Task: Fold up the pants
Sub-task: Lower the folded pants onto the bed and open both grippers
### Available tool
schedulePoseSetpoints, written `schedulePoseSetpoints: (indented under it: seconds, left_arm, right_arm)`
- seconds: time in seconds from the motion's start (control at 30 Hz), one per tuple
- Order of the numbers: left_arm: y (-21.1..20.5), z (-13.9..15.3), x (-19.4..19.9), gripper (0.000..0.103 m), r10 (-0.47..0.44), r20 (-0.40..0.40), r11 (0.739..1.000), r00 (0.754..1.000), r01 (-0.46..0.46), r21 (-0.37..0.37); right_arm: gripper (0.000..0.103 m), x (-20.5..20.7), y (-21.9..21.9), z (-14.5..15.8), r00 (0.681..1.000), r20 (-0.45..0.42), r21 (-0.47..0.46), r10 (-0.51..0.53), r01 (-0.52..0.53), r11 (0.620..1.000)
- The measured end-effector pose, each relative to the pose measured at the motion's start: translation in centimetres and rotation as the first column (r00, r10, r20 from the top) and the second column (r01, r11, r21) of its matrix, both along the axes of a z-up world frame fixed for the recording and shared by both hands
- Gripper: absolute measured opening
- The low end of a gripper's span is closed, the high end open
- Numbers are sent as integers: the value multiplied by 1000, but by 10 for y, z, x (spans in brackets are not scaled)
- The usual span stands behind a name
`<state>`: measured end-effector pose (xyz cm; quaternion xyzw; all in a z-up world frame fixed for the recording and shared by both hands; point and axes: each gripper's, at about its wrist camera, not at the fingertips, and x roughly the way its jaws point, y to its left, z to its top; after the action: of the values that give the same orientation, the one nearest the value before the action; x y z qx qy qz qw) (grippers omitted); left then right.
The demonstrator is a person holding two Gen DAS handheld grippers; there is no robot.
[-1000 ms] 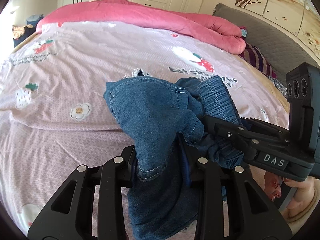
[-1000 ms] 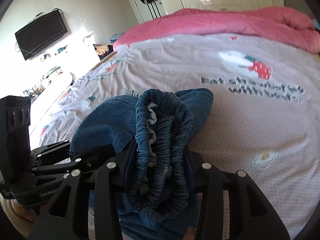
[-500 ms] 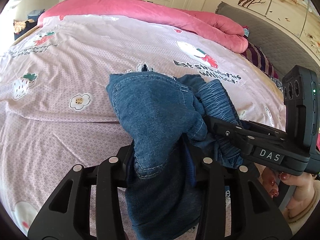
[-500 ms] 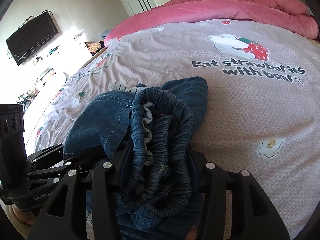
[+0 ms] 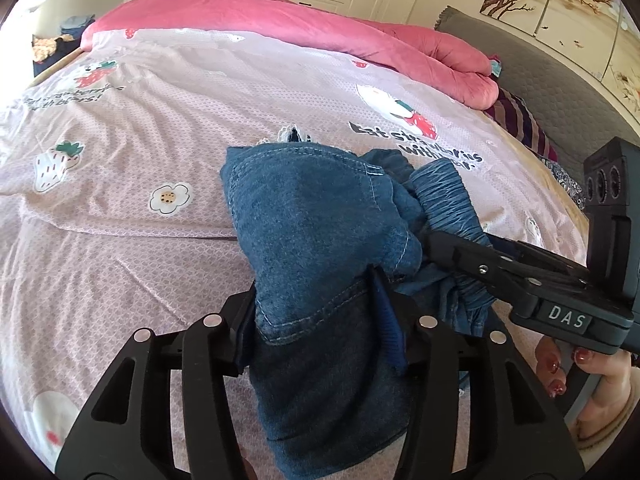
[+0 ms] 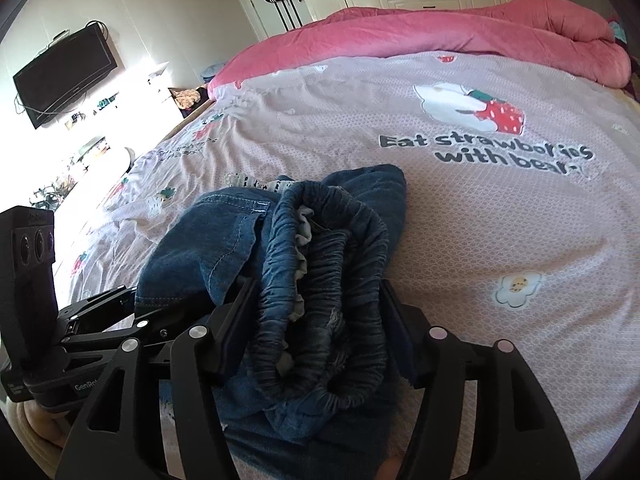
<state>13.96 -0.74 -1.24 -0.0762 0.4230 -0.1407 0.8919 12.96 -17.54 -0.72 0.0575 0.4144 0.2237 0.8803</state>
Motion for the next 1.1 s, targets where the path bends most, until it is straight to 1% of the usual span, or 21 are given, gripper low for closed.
schedulePoseSetpoints:
  seconds: [0.3, 0.37, 0.43, 0.6, 0.9, 0.97, 1.1]
  left_arm:
    - [4, 7, -10, 47, 15, 5, 1000, 1000, -15, 3]
    - [4, 9, -13, 51, 16, 9, 1000, 1000, -16, 6]
    - [5, 12, -16, 52, 20, 13, 1000, 1000, -20, 9]
    - [6, 21, -23, 58, 29, 35, 999, 999, -30, 15]
    - [9, 41, -35, 73, 46, 73, 999, 996, -48, 25]
    - [9, 45, -37, 81, 51, 79, 998, 996, -54, 30]
    - [12, 52, -41, 88, 68, 87, 997, 994, -71, 29]
  right_arm:
    - [72, -13, -8, 12, 1000, 28, 4, -9, 9, 1000]
    - [73, -15, -10, 14, 999, 30, 6, -12, 12, 1000]
    - [73, -18, -12, 17, 999, 35, 9, -11, 10, 1000]
    - [79, -26, -13, 27, 998, 61, 12, -8, 8, 1000]
    - [86, -38, -16, 49, 993, 114, 11, -13, 12, 1000]
    - [89, -40, -16, 53, 992, 128, 6, -12, 12, 1000]
    - [94, -46, -16, 63, 987, 158, 2, -12, 12, 1000]
